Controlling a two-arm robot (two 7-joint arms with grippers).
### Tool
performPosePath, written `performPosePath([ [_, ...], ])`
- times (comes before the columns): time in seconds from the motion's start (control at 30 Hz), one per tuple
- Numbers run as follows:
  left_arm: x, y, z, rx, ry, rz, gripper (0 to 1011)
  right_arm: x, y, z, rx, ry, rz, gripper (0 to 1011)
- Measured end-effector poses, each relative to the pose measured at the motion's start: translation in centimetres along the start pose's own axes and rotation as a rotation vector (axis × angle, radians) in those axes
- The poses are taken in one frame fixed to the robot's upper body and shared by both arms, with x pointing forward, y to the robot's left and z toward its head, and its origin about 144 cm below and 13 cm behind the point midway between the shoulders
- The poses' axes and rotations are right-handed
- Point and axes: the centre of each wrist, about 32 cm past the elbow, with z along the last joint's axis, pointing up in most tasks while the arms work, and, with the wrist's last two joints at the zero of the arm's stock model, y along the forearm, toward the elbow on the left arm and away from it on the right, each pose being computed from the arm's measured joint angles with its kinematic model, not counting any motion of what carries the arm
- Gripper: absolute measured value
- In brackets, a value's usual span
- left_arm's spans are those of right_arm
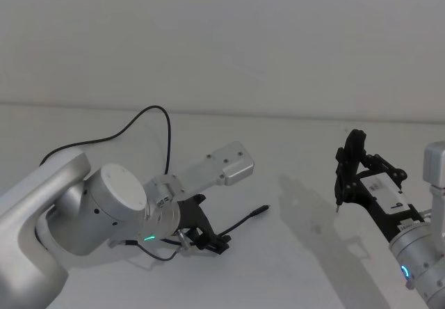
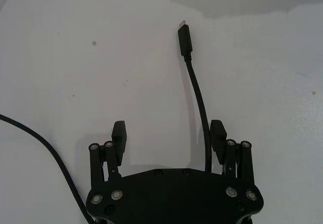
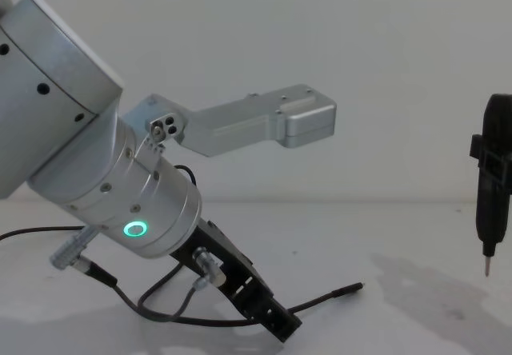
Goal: Pick up the data cable with the one hand.
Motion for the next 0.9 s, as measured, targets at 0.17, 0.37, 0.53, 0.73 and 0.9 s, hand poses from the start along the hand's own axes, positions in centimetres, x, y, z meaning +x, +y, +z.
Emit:
performPosePath([
  [0.17, -0.06, -0.05, 0.03, 0.004, 0.003, 0.005, 978, 0.00, 0.00, 0.00, 0.000, 0.000, 0.000, 268],
  [0.37, -0.11, -0.08, 0.05, 0.006, 0.005, 0.008, 858, 0.00, 0.00, 0.00, 0.000, 0.000, 0.000, 268],
  [0.53, -0.14, -0.11, 0.07, 0.007, 0.007, 0.010, 716, 0.00, 0.00, 0.00, 0.000, 0.000, 0.000, 268],
  [0.73, -0.16, -0.12, 0.08, 0.008, 0.007, 0.012, 517, 0.00, 0.00, 0.00, 0.000, 0.000, 0.000, 268],
  [0.9, -0.16, -0.12, 0.08, 0.009, 0.008, 0.013, 379, 0.00, 0.00, 0.00, 0.000, 0.000, 0.000, 268],
])
